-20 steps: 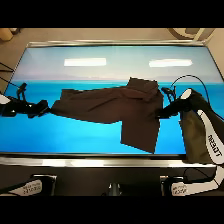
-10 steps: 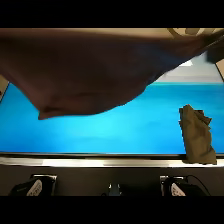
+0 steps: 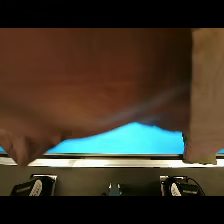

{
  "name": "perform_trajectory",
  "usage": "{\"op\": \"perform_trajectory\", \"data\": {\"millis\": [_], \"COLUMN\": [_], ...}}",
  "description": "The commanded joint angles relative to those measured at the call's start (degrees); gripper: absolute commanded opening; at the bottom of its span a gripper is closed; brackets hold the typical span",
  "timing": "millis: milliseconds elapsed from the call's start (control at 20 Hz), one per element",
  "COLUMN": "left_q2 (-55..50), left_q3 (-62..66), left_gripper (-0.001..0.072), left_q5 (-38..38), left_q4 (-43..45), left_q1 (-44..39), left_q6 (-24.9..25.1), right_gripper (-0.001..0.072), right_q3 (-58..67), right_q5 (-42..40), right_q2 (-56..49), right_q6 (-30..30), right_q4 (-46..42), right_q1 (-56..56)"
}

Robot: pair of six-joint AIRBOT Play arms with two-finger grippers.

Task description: Fold the shirts.

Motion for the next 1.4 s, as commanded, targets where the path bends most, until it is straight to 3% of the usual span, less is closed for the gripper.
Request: {"op": "perform_trajectory", "data": {"millis": [0,100,250,400,550,800,1050,1150,1350], "left_q2": [-1.88,-5.46,-13.97,-25.14,-38.62,-56.81,-62.90,-62.82,-62.69], "left_q3": [0.31,0.24,-2.16,-8.44,-12.83,-12.81,-9.64,-7.56,-7.93], "left_gripper": [0.0025,0.0024,0.0024,0.0024,0.0024,0.0024,0.0025,0.0026,0.0025], "left_q5": [-5.27,-9.81,-15.47,-15.78,-15.74,-8.07,-2.75,-6.12,-27.54], "left_q4": [0.90,0.94,0.85,0.83,0.87,0.85,0.92,0.92,3.41], "left_q1": [0.02,0.02,-0.11,-0.24,-2.36,-6.08,-7.06,-6.25,-5.62], "left_q6": [1.66,2.21,4.85,4.98,5.20,5.16,5.25,7.85,9.49], "right_gripper": [0.0025,0.0025,0.0025,0.0025,0.0025,0.0025,0.0026,0.0027,0.0026], "right_q3": [0.24,0.24,0.24,0.00,-1.07,-1.01,-0.68,0.33,-1.38], "right_q5": [2.05,3.08,11.74,22.08,24.55,9.42,-4.00,2.03,29.22], "right_q2": [-0.39,-3.21,-12.31,-27.50,-43.91,-63.08,-65.96,-64.72,-62.58], "right_q6": [0.98,2.75,5.25,6.08,8.74,9.18,13.25,11.91,11.34], "right_q4": [-1.27,-1.25,-1.14,-0.11,0.02,0.50,-0.24,-0.68,-3.69], "right_q1": [0.04,0.04,0.07,0.07,0.81,6.80,7.15,7.15,7.32]}}
